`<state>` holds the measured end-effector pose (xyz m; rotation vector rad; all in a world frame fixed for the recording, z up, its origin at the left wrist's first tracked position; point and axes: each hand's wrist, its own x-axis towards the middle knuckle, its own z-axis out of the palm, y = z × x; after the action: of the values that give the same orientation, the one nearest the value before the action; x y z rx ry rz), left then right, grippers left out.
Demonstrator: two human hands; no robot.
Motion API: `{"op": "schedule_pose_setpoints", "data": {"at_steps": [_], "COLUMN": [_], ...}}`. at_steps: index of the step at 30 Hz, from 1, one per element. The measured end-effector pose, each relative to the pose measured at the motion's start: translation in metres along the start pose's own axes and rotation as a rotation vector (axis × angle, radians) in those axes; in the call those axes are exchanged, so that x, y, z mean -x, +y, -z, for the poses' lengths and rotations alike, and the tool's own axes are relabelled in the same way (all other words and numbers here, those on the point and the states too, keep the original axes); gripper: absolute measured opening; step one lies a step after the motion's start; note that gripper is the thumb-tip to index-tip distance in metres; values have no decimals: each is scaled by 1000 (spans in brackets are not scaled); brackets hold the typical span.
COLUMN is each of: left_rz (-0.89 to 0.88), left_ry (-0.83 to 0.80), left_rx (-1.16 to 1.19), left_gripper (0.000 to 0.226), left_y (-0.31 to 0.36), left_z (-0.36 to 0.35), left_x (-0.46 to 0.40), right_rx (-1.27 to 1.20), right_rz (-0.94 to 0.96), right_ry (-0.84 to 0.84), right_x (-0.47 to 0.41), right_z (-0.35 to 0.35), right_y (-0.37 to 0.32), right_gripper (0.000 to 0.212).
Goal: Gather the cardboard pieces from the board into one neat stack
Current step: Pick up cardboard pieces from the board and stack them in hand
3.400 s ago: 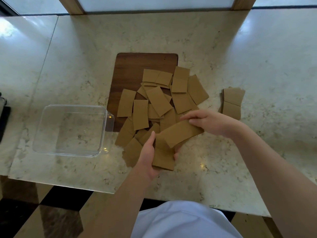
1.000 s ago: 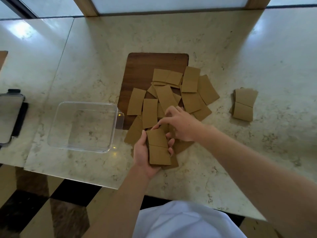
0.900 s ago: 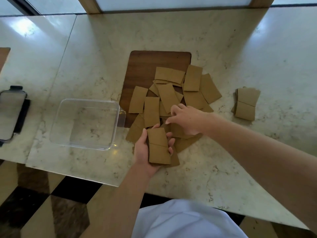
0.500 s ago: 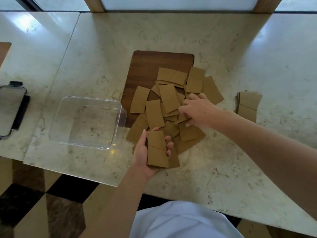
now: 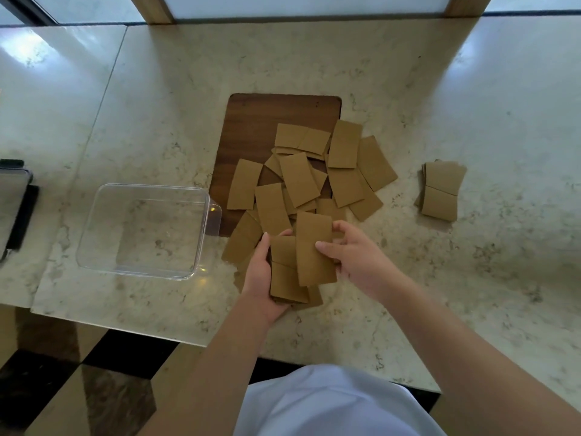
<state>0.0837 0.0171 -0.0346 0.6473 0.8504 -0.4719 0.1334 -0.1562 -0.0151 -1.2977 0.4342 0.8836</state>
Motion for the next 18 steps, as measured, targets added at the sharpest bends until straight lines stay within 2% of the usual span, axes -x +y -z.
{"op": "schedule_pose_setpoints", "data": {"at_steps": [3,6,9,11,15,18], "left_rz": [-9,-45,-120,-195,-305,-331], "left_ry": [-20,-77,-84,8,168,178], "left_rx": [-1,26,-36,-100,-100,-38], "left_gripper": [50,48,59,54,42,41], "left_y": [-3,-6,-12,-14,-7,1], "left_z": [-4,-9,-15,-19,-19,-23], "left_x": [2,8,10,7,-3,-5], "right_rx": [-319,-599,-531,-431,-292,-162], "right_rz": [11,53,73,54,-63,-214], "right_ry": [22,171,398,467,313,108], "right_x": [5,8,11,14,28,41], "right_z": [-1,-4,-13,-20,-23,-24], "right_y": [4,4,7,13,23,26], "right_gripper": [27,21,10,5,12,18]}}
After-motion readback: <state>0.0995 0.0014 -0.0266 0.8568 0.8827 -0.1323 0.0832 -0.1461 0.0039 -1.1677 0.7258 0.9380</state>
